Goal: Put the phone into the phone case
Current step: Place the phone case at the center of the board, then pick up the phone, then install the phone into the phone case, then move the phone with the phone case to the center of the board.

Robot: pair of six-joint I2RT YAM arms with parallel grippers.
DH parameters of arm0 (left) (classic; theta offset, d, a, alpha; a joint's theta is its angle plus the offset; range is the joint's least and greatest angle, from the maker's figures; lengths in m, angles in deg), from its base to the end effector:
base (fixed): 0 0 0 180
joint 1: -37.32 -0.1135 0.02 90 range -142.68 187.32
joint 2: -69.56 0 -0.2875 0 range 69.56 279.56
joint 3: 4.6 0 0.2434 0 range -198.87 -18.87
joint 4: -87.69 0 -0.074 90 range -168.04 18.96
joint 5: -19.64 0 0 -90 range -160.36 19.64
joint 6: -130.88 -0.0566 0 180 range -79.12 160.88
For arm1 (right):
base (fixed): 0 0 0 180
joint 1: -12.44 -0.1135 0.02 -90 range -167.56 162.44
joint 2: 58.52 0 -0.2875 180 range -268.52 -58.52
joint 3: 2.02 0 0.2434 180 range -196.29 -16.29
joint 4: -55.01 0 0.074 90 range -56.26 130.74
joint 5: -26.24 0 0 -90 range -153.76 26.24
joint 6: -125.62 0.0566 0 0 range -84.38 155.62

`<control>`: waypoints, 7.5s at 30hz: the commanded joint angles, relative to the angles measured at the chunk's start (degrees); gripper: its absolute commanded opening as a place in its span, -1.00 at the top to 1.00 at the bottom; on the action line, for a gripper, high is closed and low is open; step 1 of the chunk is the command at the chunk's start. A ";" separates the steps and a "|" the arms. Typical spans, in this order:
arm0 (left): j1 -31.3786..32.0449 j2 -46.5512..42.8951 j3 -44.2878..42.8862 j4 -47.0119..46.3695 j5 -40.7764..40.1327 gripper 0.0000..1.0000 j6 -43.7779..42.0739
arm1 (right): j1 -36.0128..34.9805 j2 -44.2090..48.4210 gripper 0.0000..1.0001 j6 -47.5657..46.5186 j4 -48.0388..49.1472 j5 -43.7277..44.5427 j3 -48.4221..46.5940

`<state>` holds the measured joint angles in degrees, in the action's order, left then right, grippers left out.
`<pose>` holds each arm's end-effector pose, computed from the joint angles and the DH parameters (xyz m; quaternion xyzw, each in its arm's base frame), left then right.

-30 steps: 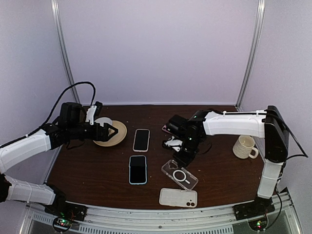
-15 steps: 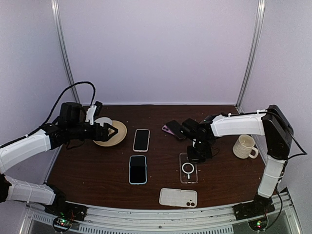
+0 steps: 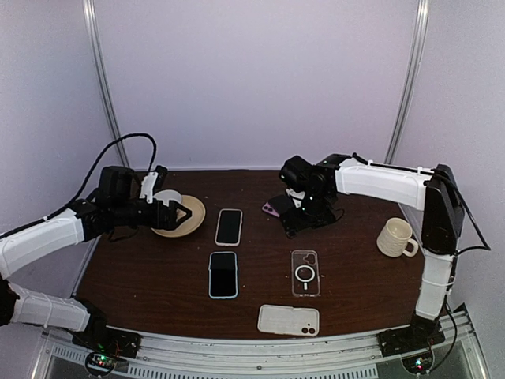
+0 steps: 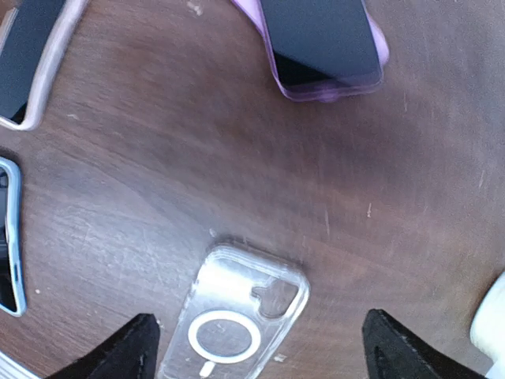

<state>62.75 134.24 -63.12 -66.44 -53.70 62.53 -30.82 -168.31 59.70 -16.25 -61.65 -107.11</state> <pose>0.2168 -0.1210 0.2793 0.0987 0.8627 -0.3077 0.3890 0.2866 0.2668 0.2374 -0.1631 0.9788 0.0525 0.1118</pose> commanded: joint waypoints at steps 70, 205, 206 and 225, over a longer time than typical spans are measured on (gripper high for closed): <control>-0.73 8.20 -3.08 -8.46 -5.17 -0.91 -2.84 | 5.38 1.62 0.95 -3.04 31.32 5.47 -2.43; 10.45 6.08 -2.25 -9.65 -0.26 -0.95 -2.84 | -13.86 11.89 0.96 21.08 30.35 -4.07 42.71; 10.37 6.11 -2.30 -9.66 -0.17 -0.95 -2.84 | -14.20 11.06 0.97 20.91 29.02 -3.38 42.22; 9.75 6.17 -2.34 -9.66 0.21 -0.95 -2.50 | -17.99 11.85 -0.99 25.45 9.16 14.50 20.99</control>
<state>72.98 140.71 -63.77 -74.86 -53.61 60.69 -48.00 -158.41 79.70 -10.05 -48.38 -87.03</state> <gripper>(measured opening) 0.975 0.987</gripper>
